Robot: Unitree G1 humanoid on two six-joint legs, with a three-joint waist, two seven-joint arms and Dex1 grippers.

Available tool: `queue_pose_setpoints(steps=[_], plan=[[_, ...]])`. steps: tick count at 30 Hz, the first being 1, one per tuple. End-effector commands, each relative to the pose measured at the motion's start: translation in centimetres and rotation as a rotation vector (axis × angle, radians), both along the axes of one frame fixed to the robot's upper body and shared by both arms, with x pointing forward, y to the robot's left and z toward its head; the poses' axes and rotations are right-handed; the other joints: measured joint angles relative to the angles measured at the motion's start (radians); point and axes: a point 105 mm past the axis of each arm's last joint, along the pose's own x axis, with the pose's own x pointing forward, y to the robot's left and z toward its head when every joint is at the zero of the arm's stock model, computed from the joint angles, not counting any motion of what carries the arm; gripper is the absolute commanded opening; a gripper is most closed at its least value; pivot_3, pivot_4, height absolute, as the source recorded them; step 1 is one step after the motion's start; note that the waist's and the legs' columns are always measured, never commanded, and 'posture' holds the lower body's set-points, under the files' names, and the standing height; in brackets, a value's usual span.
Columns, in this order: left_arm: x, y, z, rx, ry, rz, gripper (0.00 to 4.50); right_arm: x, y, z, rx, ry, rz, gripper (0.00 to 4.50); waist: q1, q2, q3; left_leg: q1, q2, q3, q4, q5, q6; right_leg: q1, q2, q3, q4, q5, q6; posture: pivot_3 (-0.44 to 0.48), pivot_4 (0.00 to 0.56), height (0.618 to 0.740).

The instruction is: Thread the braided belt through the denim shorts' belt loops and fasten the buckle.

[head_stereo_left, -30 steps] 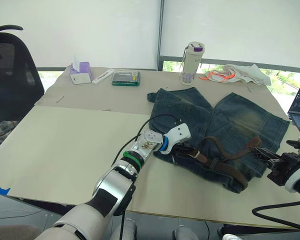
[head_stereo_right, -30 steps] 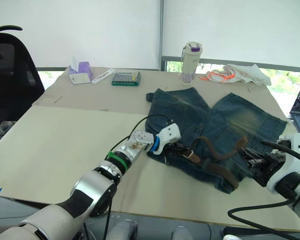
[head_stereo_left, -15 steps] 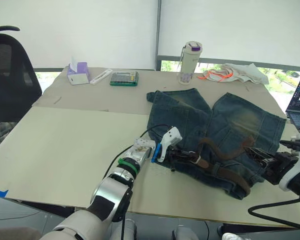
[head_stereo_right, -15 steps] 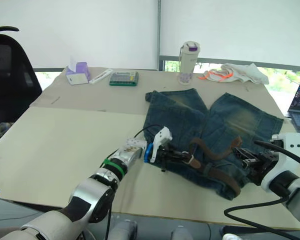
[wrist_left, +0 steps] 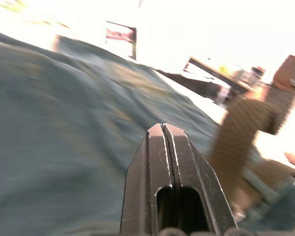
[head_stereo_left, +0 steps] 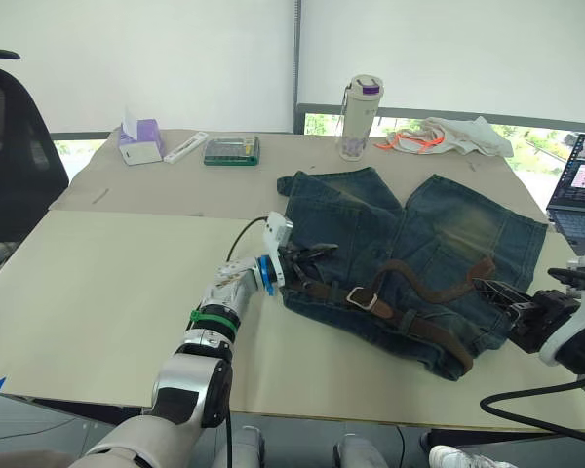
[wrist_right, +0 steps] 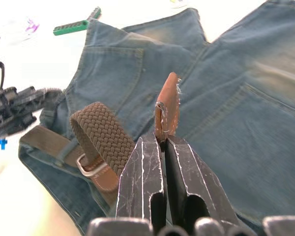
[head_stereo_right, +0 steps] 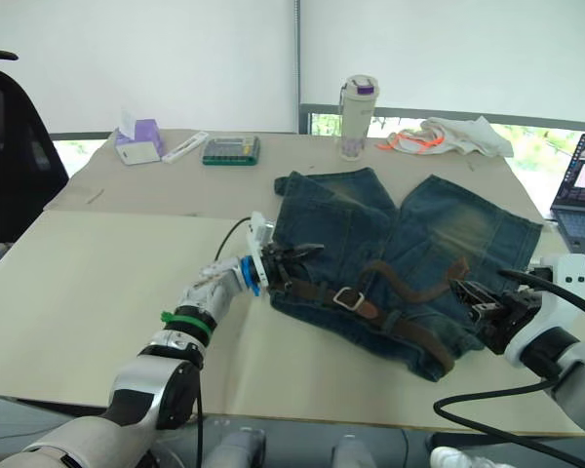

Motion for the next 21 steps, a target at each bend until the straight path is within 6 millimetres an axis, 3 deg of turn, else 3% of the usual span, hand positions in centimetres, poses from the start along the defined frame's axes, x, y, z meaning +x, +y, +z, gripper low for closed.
queue_pose_setpoints(steps=[1, 10, 14, 17, 20, 21], plan=[[0.2, -0.6, 1.4, 0.02, -0.079, -0.002, 0.03, 0.4, 0.1, 1.3, -0.001, -0.071, 0.001, 0.0, 0.001, 0.0, 0.0, 0.0, 0.0, 0.0, 0.0, 0.0, 0.0, 0.0, 0.0, 0.0, 0.0, 0.0, 0.0, 0.0, 0.15, 0.74], [-0.7, -2.2, 2.0, 0.007, -0.136, -0.048, 0.03, 1.5, 1.1, 2.7, 0.041, -0.144, 0.022, 0.0, -0.006, 0.0, 0.005, 0.0, -0.001, 0.0, 0.0, 0.0, 0.0, 0.0, 0.0, 0.0, 0.0, 0.003, -0.006, 0.0, 0.15, 0.74], [-1.8, -2.9, 3.9, -0.069, -0.198, -0.078, 0.03, 3.5, 1.8, 3.9, 0.149, -0.222, -0.035, 0.0, -0.008, 0.001, 0.011, 0.0, 0.0, 0.0, 0.0, 0.0, 0.0, -0.001, 0.0, 0.0, 0.002, 0.004, -0.006, 0.0, 0.15, 0.74], [-2.6, -3.0, 5.9, -0.139, -0.261, -0.067, 0.03, 4.8, 3.9, 3.8, 0.189, -0.216, -0.002, 0.0, -0.011, 0.002, 0.013, 0.0, 0.001, 0.0, 0.0, 0.0, 0.0, -0.001, 0.0, 0.0, 0.001, 0.004, -0.007, 0.0, 0.15, 0.74], [-3.5, -2.9, 7.3, -0.203, -0.258, -0.08, 0.03, 5.5, 4.7, 3.4, 0.208, -0.202, 0.001, 0.0, -0.007, 0.003, 0.014, -0.001, 0.001, 0.0, 0.0, 0.0, 0.0, -0.003, 0.0, 0.001, 0.002, 0.005, -0.008, 0.0, 0.15, 0.74], [-4.1, -3.0, 7.7, -0.202, -0.282, -0.098, 0.57, 5.9, 5.2, 3.5, 0.219, -0.202, 0.01, 0.0, -0.004, 0.003, 0.014, -0.001, 0.0, 0.0, -0.001, 0.0, 0.0, -0.003, 0.0, 0.001, 0.002, 0.005, -0.008, 0.0, 0.15, 0.74]])
